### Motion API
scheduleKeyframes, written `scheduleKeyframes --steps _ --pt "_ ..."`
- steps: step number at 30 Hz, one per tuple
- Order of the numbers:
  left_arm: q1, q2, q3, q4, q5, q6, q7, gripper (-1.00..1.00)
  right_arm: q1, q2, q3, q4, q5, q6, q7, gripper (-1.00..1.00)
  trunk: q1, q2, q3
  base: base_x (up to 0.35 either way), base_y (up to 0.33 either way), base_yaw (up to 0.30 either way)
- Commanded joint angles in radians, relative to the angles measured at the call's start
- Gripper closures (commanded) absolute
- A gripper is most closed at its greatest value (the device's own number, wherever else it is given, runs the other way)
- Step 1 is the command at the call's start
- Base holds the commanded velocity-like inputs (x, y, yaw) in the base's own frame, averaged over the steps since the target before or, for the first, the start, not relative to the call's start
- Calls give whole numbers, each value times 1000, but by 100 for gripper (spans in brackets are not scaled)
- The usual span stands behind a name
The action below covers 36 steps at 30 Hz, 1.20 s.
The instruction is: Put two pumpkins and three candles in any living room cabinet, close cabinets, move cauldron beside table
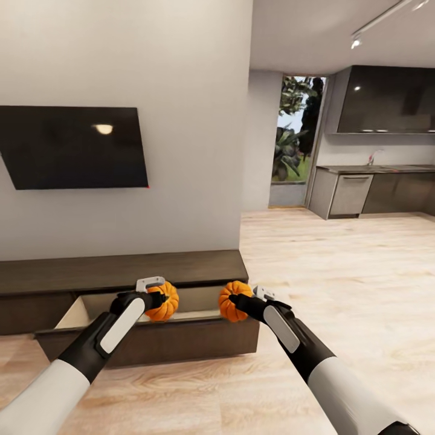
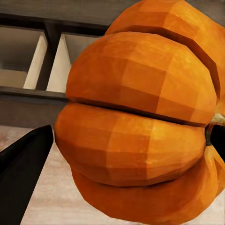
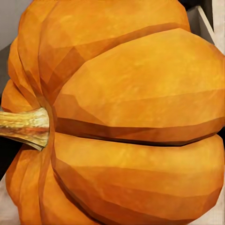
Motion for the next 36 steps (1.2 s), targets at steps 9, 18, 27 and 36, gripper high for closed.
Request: scheduleKeyframes --steps 9,18,27,36 --pt "-1 1 -2 0 6 -8 12 100 0 1 4 -3 -4 -2 -11 100 0 -1 -1 318 0 0" --pt "-1 0 -4 53 7 -6 12 100 -1 20 12 -2 -2 0 -11 100 0 -1 -9 256 0 1" --pt "-1 0 -3 76 7 -6 12 100 -1 55 21 -1 65 1 -17 100 0 -1 -23 17 0 97" --pt "-1 1 -3 76 7 -7 12 100 -1 60 23 0 75 1 -13 100 0 -1 -29 1 0 64"
